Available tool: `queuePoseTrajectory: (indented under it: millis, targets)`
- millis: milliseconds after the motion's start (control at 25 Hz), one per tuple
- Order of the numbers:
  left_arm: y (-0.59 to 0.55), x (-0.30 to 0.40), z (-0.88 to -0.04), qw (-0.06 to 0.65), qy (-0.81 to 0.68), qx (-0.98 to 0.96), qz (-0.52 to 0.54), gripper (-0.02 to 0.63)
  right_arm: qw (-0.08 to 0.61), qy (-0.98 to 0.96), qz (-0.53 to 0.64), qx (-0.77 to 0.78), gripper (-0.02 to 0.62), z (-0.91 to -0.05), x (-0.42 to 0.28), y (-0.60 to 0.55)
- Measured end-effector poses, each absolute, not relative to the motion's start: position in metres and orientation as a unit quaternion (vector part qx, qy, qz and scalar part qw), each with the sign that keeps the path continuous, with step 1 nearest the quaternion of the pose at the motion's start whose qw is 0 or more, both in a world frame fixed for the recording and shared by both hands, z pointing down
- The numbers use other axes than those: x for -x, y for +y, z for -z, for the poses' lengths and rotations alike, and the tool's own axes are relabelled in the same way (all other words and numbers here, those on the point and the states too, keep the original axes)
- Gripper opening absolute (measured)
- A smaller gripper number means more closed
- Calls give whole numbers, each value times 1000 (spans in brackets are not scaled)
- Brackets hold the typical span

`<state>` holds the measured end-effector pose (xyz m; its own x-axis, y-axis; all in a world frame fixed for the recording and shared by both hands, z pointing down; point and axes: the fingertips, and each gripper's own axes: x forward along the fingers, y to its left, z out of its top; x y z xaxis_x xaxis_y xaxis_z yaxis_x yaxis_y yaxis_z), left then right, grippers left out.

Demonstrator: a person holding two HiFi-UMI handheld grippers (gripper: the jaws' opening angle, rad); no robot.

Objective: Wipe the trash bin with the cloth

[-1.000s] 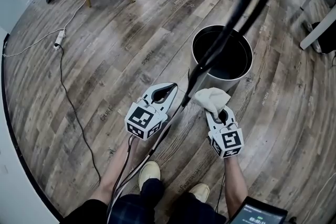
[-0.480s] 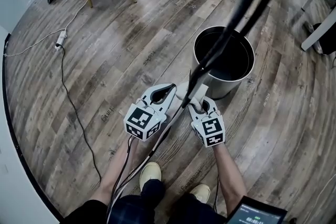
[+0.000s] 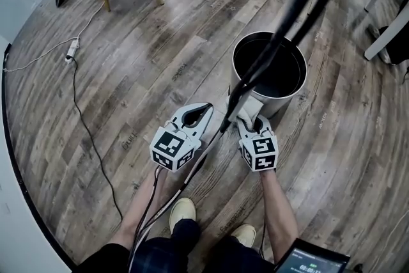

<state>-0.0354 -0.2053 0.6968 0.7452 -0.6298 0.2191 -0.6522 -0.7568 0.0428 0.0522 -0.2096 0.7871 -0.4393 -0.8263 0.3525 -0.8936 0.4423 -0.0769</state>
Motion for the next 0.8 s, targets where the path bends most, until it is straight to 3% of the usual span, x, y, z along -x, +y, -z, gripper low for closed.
queuePoseTrajectory:
  millis: [800]
  targets:
    - [-195, 30, -694, 61, -337, -934, -97, -3, 120, -779, -141, -599, 91, -798, -164, -181]
